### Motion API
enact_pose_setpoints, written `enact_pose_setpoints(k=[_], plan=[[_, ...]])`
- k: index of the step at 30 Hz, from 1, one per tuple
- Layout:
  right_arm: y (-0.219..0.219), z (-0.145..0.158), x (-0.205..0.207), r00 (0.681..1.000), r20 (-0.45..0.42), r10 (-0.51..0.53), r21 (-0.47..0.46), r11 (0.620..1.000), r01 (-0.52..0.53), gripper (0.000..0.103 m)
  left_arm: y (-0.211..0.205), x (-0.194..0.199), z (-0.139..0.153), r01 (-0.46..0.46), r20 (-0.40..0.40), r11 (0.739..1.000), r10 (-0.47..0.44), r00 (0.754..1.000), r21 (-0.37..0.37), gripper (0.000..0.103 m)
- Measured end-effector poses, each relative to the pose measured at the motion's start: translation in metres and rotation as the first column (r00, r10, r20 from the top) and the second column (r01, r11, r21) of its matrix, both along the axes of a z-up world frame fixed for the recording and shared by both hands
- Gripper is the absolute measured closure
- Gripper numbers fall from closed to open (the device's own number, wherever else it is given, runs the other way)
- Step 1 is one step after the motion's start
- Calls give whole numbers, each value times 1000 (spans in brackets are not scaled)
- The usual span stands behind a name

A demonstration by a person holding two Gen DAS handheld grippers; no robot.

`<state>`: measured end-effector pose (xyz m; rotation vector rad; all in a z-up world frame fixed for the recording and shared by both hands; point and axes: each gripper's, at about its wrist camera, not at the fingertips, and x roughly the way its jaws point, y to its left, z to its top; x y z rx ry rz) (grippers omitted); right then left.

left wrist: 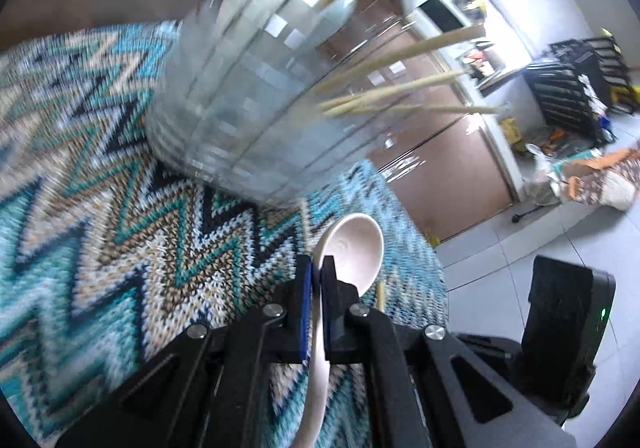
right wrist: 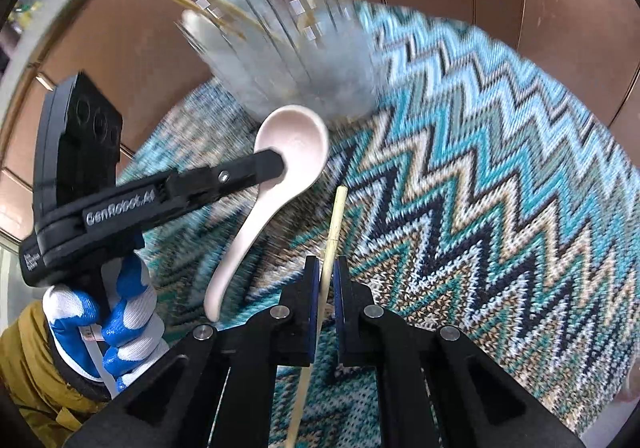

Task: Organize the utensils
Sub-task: 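Close the left gripper on the pink spoon while the right gripper closes on the chopstick, then lift the pink spoon and chopstick up and carry them over the rack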

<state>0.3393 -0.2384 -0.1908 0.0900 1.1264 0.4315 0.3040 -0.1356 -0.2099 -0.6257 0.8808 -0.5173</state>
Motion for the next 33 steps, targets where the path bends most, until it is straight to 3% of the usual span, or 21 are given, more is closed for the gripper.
enact_pose_setpoints(k=[4, 9, 14, 18, 21, 24, 27, 33], plan=[[6, 37, -28, 989, 147, 15, 5, 1000, -16, 98, 17, -29, 38, 14, 117, 1000, -13, 993, -3, 99], [29, 95, -39, 929, 370, 1, 27, 1000, -12, 98, 46, -60, 105, 2, 321, 1000, 3, 947, -14, 99], [43, 156, -34, 807, 589, -44, 74, 997, 1, 98, 84, -57, 178, -85, 506, 994, 109, 856, -72, 99], [47, 201, -22, 666, 735, -123, 142, 990, 27, 98, 96, -33, 217, -181, 599, 979, 198, 776, -90, 99], [47, 215, -12, 584, 795, -167, 168, 984, 52, 98, 101, -9, 221, -221, 616, 968, 245, 749, -116, 99], [48, 215, -2, 546, 815, -194, 181, 980, 79, 98, 101, 16, 214, -247, 610, 960, 276, 743, -134, 99], [39, 207, 8, 528, 824, -206, 181, 979, 99, 98, 96, 37, 200, -275, 608, 951, 301, 735, -139, 99], [29, 187, 28, 526, 822, -216, 178, 976, 124, 98, 83, 72, 168, -300, 571, 942, 330, 752, -150, 99]])
